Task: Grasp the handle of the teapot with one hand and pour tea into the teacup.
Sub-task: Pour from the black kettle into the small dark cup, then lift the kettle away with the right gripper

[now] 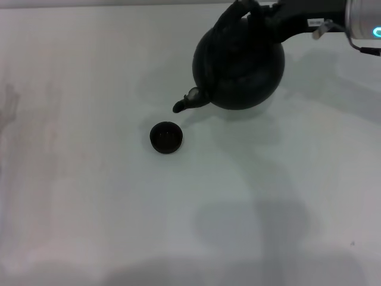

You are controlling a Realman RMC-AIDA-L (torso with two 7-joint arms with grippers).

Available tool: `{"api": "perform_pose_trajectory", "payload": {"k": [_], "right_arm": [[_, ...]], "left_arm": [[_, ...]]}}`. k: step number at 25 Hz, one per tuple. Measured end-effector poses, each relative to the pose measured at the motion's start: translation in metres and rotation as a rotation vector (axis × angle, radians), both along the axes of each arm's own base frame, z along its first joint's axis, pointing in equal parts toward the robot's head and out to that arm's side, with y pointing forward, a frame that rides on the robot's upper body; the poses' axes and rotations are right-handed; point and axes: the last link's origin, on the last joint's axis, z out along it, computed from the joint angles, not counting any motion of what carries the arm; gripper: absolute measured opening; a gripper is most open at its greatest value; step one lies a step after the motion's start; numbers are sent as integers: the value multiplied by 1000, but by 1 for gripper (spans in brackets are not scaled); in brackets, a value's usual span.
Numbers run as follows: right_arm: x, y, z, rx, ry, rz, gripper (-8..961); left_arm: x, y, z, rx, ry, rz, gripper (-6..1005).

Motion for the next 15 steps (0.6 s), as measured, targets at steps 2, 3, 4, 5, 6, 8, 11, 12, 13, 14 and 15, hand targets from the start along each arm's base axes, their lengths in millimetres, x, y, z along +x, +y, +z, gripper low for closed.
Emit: {"api": "perform_pose_trajectory", "payload": {"k": [2,3,4,5,6,8,11,12,13,14,15], "right_arm": [[-2,0,-3,5,-20,35,202],[-4,-1,-4,7,-32,56,201],[-5,-1,-6,7,-43,73,200],[-6,-1,-8,9,-55,92,200],[-7,-2,-11,12,-65,108,200],[-8,-3,-15,22,-81,137,201],[-10,-3,-18,31,-95,162,198],[-11,-3,-19,35,-97,167,196],[-11,-2,-19,37,-98,169,195],[-11,-2,-19,40,-100,173,193],[-12,-2,-19,41,-102,177,192]], "left_arm": [[0,0,0,1,-1,-1,847],[1,1,0,1,-2,-2,847],[1,1,0,1,-2,-2,847],[1,1,0,1,-2,-3,847],[1,1,0,1,-3,-4,847],[2,1,0,2,-4,-4,847],[2,1,0,3,-6,-4,847],[2,1,-1,4,-6,-4,847],[2,1,-1,3,-7,-3,847],[2,0,-1,3,-8,-2,847],[1,0,-1,3,-9,-1,847]]}}
